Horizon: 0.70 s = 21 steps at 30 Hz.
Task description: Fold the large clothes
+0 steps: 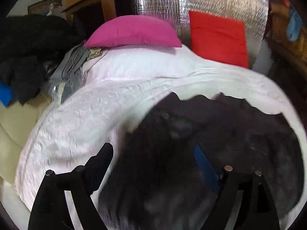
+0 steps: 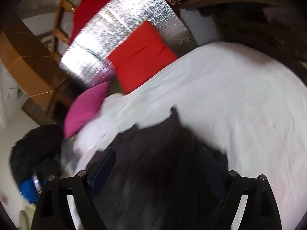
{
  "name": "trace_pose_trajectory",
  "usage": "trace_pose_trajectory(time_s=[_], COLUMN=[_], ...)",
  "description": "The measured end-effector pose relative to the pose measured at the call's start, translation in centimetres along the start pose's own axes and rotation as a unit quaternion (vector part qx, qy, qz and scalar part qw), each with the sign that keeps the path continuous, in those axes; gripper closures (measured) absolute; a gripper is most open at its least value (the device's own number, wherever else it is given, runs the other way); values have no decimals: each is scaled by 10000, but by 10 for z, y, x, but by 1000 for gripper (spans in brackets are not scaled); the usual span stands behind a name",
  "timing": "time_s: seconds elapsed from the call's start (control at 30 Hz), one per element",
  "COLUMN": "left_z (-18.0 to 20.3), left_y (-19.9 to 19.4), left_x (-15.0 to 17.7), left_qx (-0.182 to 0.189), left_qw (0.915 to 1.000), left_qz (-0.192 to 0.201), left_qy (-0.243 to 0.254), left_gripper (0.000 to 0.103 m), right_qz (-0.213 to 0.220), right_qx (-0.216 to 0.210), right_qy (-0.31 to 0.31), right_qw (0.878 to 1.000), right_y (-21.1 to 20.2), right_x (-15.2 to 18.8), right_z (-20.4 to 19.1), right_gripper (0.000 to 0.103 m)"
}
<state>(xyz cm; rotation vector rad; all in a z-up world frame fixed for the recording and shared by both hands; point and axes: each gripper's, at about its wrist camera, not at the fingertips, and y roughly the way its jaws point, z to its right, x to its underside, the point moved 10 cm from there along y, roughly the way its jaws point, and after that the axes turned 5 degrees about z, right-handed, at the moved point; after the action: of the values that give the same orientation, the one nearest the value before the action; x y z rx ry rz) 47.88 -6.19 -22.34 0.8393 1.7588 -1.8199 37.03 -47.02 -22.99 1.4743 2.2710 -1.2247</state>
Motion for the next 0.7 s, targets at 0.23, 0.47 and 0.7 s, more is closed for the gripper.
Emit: trace_pose_trajectory(time_s=[0.23,0.47,0.7], left_z=[-7,-15,-19], left_y=[-37,-31,-3], left_x=[91,138,137], left_qx=[298,906,1253], left_qw=[9979,9779,9524], left_qz=[-289,-1038,-1265], left_qy=[-506,-1574,-2476], left_gripper=[16,16,16], right_qz=[-398,-796,-368], right_qx=[-775,-660,-281], right_qy=[1222,2458,2829], right_qw=[9887,9638,9580], right_y=[-45,-20,3], right_x=[109,178,164], right_z=[-13,14,47], right_gripper=[13,13,13])
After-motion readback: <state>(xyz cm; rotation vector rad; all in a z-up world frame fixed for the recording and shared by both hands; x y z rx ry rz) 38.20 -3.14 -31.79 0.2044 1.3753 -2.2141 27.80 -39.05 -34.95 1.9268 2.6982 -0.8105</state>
